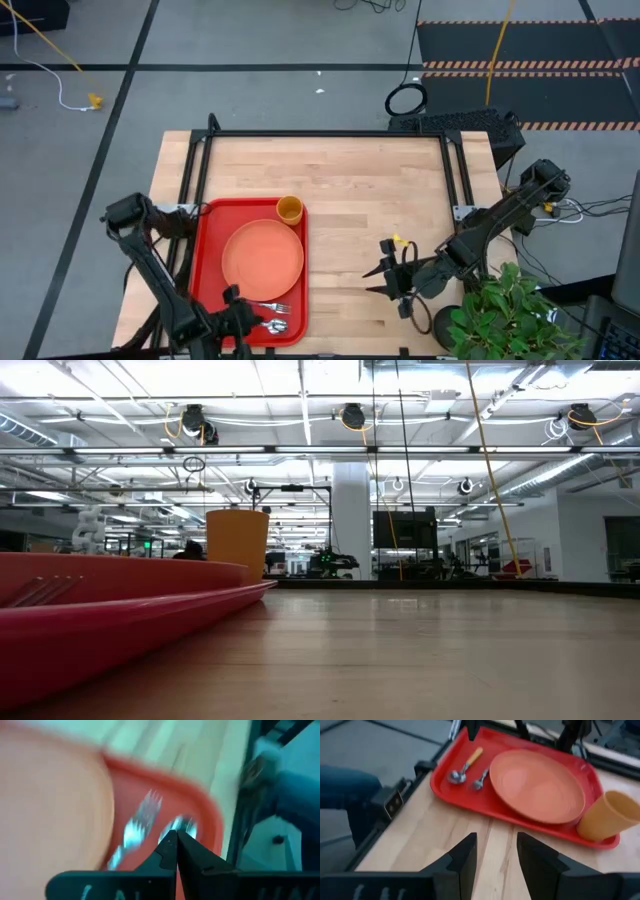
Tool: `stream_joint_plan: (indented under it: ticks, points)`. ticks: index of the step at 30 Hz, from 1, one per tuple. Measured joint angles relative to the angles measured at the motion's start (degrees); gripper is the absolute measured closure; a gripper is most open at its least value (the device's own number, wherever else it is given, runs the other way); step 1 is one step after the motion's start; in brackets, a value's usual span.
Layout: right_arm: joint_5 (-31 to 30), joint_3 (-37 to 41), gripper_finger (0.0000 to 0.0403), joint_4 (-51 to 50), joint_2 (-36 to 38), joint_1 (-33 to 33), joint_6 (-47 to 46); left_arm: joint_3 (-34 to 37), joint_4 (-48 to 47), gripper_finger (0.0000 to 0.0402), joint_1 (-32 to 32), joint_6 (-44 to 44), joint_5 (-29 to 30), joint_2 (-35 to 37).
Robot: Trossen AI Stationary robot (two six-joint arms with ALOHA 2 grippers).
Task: Pick and place plate/cup/fork/spoon on tray
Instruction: Return to Home Position
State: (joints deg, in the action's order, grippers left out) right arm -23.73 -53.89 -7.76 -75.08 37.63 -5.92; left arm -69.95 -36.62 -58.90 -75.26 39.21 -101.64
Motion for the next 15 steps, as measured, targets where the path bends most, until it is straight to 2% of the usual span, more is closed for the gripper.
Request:
stream_joint_plan:
  ticks: [5,9,12,15]
  points:
    - [-0.04,-0.02,0.0278,-0.69,4.26,0.2,-1.98,0.0,6.85,0.0385,4.24,20.32,11.32,5.88]
    - [-0.7,-0.02,0.0302,-1.03,6.49,2.4,-2.26,-0.07,10.2,0.0375,8.63,34.35,18.75,8.54]
    - [-3.29,0.8,0.033,-1.3,7.26,4.79,-1.31,-0.07,11.19,0.0378,12.81,45.72,19.32,9.13]
    - [-5.0,2.72,0.0362,-1.44,8.55,6.47,-0.6,-0.04,12.91,0.0388,18.33,55.0,13.93,9.11]
